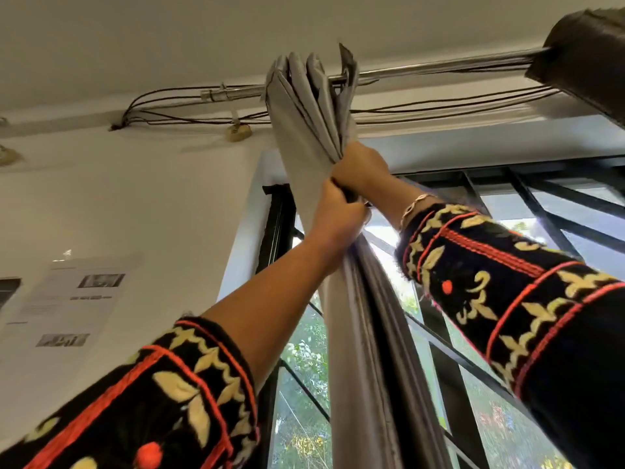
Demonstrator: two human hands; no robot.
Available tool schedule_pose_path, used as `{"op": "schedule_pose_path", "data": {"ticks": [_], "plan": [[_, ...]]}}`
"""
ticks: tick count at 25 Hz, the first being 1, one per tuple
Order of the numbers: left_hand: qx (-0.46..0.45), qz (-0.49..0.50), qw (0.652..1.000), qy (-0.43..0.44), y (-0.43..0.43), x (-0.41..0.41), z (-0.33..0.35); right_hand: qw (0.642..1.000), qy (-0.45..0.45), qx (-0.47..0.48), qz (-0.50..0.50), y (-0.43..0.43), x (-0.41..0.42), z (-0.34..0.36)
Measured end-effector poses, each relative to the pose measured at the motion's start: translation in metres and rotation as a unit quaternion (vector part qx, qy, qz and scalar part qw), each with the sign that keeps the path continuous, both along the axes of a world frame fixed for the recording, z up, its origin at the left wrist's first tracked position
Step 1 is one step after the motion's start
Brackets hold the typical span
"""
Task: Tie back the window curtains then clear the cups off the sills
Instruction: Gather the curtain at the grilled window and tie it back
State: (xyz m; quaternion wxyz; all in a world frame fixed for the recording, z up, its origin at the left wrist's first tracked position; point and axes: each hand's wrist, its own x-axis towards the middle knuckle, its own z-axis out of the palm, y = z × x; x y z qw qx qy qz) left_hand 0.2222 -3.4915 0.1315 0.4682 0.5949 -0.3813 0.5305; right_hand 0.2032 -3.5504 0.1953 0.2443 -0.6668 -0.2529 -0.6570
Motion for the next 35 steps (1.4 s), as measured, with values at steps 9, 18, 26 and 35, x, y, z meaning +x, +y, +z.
{"op": "schedule_pose_path", "data": {"ticks": [9,18,26,35], "plan": [[-0.031,0.183,0.982,0.015,0.052,-0.002,-0.066,0.989,0.034,-0.043,0.135,0.042,0.023,-0.057],[0.005,0.366,0.931,0.001,0.055,0.008,-0.148,0.998,-0.001,-0.060,0.029,0.034,0.041,-0.135],[-0.023,0.391,0.920,0.007,0.062,0.019,-0.253,0.996,0.055,-0.064,-0.036,0.017,0.067,-0.263],[0.043,0.497,0.862,0.090,0.075,-0.001,-0.414,0.966,0.213,-0.093,-0.114,0.017,0.058,-0.454]]}}
